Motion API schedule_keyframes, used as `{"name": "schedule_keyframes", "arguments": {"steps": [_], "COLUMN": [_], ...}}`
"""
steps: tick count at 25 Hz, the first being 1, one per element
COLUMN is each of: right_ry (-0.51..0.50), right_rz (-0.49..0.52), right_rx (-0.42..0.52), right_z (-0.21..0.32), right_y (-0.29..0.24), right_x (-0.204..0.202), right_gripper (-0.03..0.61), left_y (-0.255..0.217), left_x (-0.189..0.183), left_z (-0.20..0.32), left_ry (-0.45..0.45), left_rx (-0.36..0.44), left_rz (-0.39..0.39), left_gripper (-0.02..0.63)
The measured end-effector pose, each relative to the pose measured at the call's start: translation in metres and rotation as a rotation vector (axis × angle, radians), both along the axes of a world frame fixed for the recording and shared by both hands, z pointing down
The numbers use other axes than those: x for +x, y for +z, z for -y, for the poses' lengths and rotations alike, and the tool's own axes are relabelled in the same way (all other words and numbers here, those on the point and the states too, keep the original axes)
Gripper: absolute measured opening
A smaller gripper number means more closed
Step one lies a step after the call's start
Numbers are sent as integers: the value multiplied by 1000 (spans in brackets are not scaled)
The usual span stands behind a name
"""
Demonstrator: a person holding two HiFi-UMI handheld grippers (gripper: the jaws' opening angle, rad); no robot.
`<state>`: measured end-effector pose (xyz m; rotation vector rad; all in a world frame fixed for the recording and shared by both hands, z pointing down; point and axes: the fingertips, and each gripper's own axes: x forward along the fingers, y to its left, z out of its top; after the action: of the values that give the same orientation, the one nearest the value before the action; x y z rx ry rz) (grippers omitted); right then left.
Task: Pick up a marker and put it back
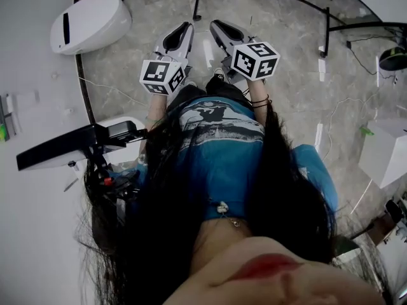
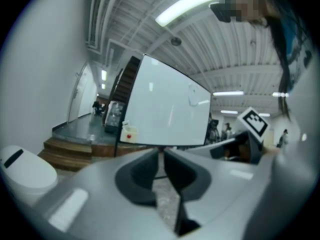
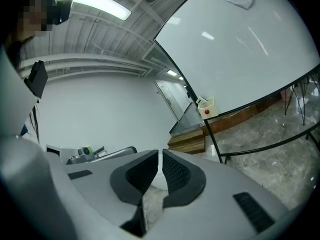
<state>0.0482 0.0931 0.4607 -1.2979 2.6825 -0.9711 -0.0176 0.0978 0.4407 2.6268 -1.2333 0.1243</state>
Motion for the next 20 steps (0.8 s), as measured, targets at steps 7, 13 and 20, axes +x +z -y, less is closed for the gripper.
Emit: {"name": "schedule_keyframes", "arguments": {"steps": [7, 13, 20], "right_ry": [24, 31, 44], "right_rz": [-37, -59, -71], "right_rx": [15, 26, 26], "right_z": [-8, -13, -19], "right_y": [0, 0, 1], "right_x": [5, 7, 7], "right_gripper": [18, 14, 14], "left_y": [5, 5, 7], "left_x": [7, 12, 11], "left_z": [-7, -10, -13], "left_ry": [22, 44, 52], "left_rx": [-9, -5, 0], "left_rz": [-4, -10, -21], "left_gripper": [28, 28, 28]}}
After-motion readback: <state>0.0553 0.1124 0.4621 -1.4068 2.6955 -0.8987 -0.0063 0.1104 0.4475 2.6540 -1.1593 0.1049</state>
